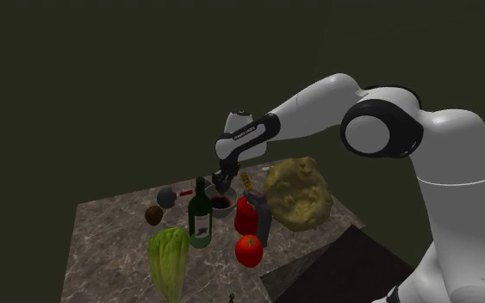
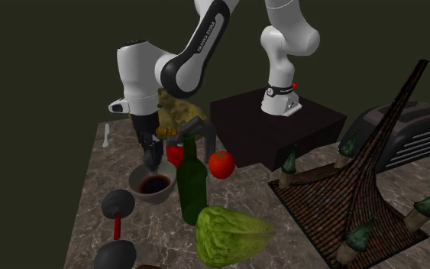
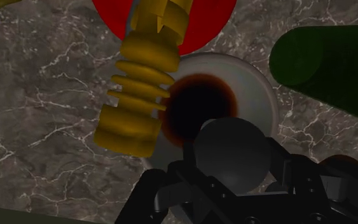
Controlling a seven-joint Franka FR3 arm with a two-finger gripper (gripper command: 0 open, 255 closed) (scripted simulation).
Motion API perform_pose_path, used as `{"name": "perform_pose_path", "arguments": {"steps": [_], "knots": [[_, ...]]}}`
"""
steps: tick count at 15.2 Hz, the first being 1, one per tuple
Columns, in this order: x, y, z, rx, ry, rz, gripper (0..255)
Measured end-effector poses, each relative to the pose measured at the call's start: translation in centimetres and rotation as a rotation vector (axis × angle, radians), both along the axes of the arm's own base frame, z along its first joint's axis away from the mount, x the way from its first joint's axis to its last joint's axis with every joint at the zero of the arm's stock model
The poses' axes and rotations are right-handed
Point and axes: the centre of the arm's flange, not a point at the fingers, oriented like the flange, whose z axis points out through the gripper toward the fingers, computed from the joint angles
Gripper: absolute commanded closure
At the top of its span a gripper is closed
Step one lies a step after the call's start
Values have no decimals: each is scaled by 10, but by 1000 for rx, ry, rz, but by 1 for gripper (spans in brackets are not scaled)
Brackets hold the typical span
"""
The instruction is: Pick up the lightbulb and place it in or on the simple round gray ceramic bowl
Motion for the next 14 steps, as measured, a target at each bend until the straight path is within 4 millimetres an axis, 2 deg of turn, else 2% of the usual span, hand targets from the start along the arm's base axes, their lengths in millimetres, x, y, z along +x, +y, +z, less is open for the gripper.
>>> {"name": "perform_pose_path", "arguments": {"steps": [6,7,13,14], "knots": [[0,0,-3,0,-1,0,255],[0,0,-3,0,-1,0,0],[0,0,-3,0,-1,0,0],[-1,-2,3,0,0,0,0]]}}
